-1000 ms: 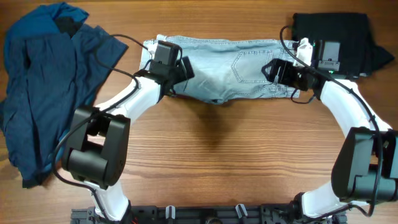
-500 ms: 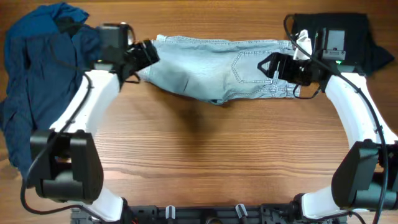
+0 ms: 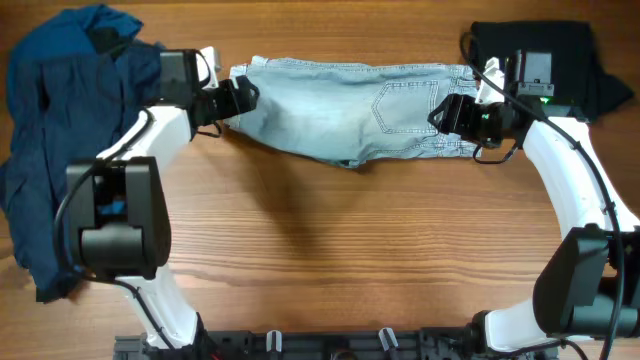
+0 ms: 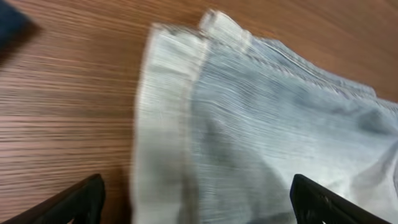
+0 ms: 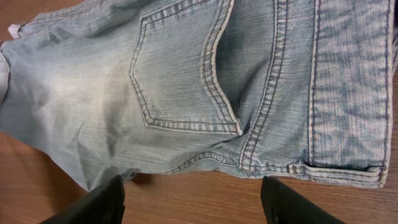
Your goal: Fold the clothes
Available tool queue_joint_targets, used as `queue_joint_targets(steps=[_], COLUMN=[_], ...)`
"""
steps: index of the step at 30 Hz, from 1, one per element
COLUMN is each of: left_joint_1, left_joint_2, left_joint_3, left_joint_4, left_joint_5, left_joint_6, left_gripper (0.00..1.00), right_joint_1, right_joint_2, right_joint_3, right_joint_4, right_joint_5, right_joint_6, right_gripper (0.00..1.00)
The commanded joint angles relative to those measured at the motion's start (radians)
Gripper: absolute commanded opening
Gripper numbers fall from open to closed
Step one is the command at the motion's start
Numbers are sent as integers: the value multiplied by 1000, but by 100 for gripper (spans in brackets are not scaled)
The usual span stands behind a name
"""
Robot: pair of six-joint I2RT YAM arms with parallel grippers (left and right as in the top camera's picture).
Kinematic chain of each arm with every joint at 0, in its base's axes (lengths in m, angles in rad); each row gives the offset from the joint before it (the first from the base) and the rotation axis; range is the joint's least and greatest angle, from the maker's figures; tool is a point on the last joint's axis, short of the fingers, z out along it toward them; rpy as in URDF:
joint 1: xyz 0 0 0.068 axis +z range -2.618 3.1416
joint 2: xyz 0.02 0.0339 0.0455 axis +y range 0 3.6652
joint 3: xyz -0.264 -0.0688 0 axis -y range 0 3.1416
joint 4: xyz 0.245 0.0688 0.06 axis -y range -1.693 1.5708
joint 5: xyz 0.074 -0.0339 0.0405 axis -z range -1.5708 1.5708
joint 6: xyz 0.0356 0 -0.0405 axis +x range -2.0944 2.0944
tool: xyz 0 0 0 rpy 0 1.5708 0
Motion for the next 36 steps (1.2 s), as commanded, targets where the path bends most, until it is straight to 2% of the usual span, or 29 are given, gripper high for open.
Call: queue_joint_targets(steps=[1,3,5,6,8,9,10,11,12,13,14,18,25,30,36], left_joint_1=[-13,-13,-13,-14,-17,-26,-41,-69,-92,-105,-109,-48,38,43,46], left_joint_2=[30,75,98,101,101,101,101,101,105,110,112,71,3,3,3], left_joint_3=[5,5,5,5,5,5,5,5,5,5,5,5,5,5,5], left_joint_4=[-26,-45,-47,-45,-46,-49,-57,-64,-64,-64,-64,-111,-144,-178,-177], left_joint_5=[-10,-52,-51,-51,-48,-47,-47,-48,-48,-48,-49,-51,-63,-177,-195], left_joint_6=[50,55,53,53,51,49,49,50,50,49,47,19,23,53,53], left_gripper=[91,90,86,82,70,47,33,23,18,7,4,4,4,4,4], right_joint_1=[7,7,6,7,7,7,7,7,7,7,6,6,-25,-31,-83], right_joint_2=[-12,-12,-12,-12,-12,-12,-12,-12,-12,-12,-12,16,171,267,355], right_joint_3=[16,16,16,16,16,16,16,16,16,16,16,16,16,16,16], right_joint_4=[2,3,7,10,13,18,22,29,33,37,43,97,142,189,215], right_joint_5=[32,42,43,47,51,50,50,50,56,89,117,189,202,217,220], right_joint_6=[7,8,8,8,8,9,14,27,30,40,42,45,61,67,84], right_gripper=[70,70,70,70,70,69,69,69,70,70,70,61,63,66,66])
